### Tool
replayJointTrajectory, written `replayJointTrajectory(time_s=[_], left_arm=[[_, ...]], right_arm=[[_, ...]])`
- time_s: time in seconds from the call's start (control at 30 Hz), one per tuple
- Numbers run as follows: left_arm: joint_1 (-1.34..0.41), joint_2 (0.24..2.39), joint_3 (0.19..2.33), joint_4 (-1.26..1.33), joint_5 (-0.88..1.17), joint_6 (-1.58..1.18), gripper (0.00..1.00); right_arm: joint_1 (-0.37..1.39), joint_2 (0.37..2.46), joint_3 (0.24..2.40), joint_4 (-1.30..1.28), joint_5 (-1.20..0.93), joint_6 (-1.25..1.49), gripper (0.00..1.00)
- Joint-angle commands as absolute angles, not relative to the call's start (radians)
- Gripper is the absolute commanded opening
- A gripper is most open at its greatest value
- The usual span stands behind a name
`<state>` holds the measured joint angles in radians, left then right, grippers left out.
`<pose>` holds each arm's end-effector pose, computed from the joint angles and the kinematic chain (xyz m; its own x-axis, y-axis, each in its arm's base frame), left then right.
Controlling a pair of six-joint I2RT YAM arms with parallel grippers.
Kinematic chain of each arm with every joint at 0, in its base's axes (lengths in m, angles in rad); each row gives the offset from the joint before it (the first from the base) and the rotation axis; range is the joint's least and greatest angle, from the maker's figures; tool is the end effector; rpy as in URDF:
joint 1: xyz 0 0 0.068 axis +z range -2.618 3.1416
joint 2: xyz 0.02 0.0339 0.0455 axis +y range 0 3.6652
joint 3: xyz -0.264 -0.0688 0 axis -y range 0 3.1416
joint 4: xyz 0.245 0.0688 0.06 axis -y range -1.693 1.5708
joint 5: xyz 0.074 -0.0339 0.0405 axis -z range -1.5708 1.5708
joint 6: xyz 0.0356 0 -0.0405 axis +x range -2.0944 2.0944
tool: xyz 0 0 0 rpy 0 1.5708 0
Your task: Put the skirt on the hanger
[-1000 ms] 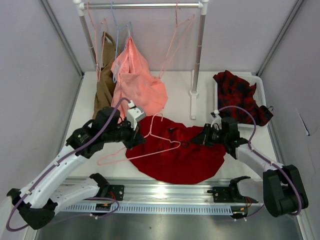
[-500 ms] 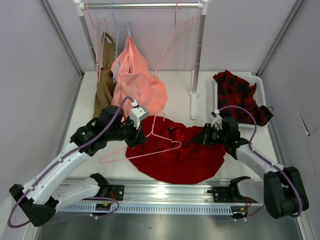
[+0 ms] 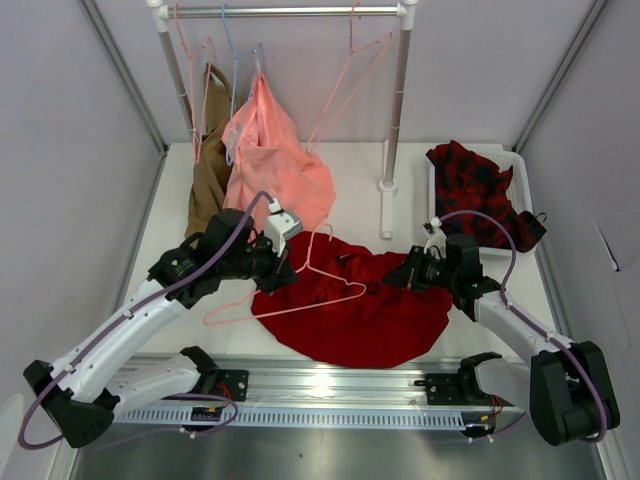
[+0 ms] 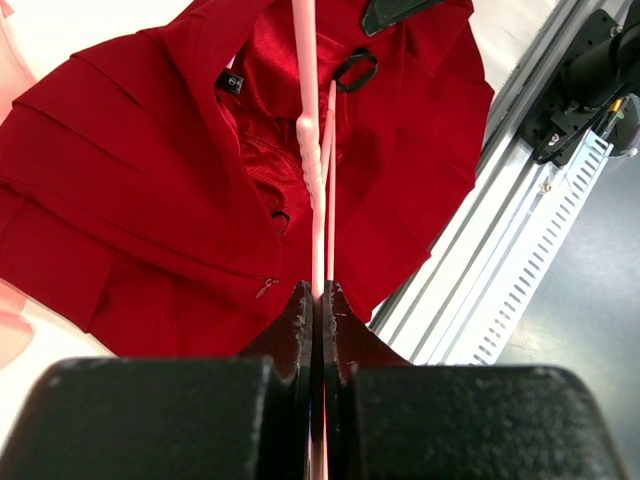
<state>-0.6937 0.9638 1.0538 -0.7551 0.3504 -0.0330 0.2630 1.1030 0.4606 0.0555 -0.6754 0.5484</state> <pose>0.1402 -0.1325 0.3458 -0.5009 0.3762 -0.7794 0.7921 0.5622 -0.2377 0.2045 0.0781 0.1940 -0.8242 0.1995 -0.5301 -0.3233 0.6027 0.7295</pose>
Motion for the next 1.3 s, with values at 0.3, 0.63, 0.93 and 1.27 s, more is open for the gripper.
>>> replayJointTrajectory(time_s=[0.3, 0.63, 0.93, 1.27], left_arm=[[-0.699, 1.009, 1.049, -0.727, 0.282, -0.025, 0.0], [-0.699, 1.008, 1.045, -0.718, 0.287, -0.026, 0.0], [-0.699, 1.014, 1.048, -0.701, 0.299, -0.018, 0.0], [-0.699, 1.017, 1.049, -0.692, 0.342, -0.014, 0.0]], right_arm=[[0.256, 1.061, 0.469, 0.066, -0.704, 0.563, 0.0], [0.291, 1.051, 0.54, -0.175, -0.383, 0.522, 0.43], [0.452, 0.924, 0.604, -0.353, -0.068, 0.589, 0.6], [0.693, 0.922, 0.637, -0.4, 0.086, 0.647, 0.4]])
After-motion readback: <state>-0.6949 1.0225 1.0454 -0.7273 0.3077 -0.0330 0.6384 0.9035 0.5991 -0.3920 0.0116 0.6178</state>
